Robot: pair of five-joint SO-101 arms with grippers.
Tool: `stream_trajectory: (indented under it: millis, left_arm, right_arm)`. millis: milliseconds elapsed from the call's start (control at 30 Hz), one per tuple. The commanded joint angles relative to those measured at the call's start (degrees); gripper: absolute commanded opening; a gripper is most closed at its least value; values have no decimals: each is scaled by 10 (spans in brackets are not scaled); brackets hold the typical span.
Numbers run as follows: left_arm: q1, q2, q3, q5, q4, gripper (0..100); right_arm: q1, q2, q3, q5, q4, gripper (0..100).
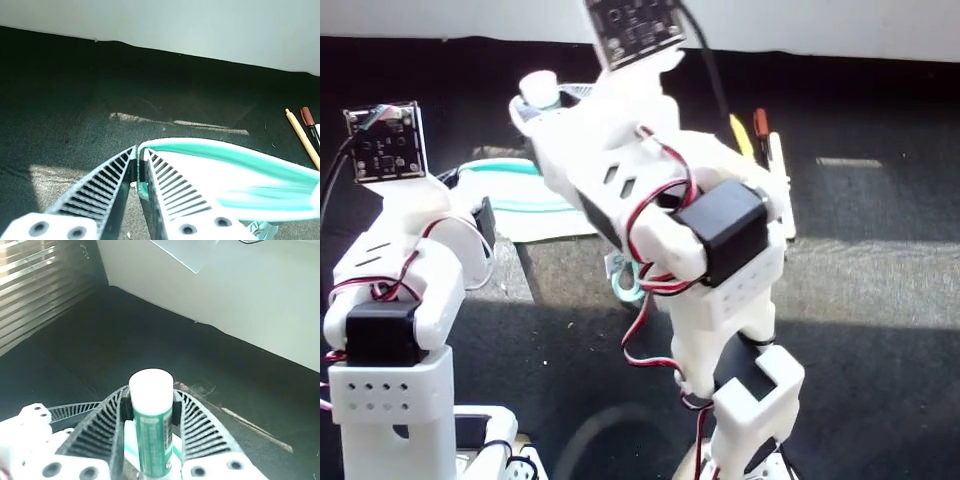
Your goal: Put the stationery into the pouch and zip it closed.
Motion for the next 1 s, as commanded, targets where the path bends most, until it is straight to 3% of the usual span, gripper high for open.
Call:
stream_trajectory:
  millis: [0, 300, 533, 967]
  left_arm:
    - [-5, 7, 10, 27, -11, 9]
    - [-4, 7, 11, 32, -15, 9]
    - [-5, 7, 11, 30, -17, 9]
    - [-5, 73, -20, 30, -35, 9]
  right_arm:
    - [-8, 15, -3, -3, -16, 5]
    - [-2, 108, -7, -3, -102, 5]
    - [33, 155, -7, -3, -106, 5]
    - [32, 157, -8, -2, 22, 5]
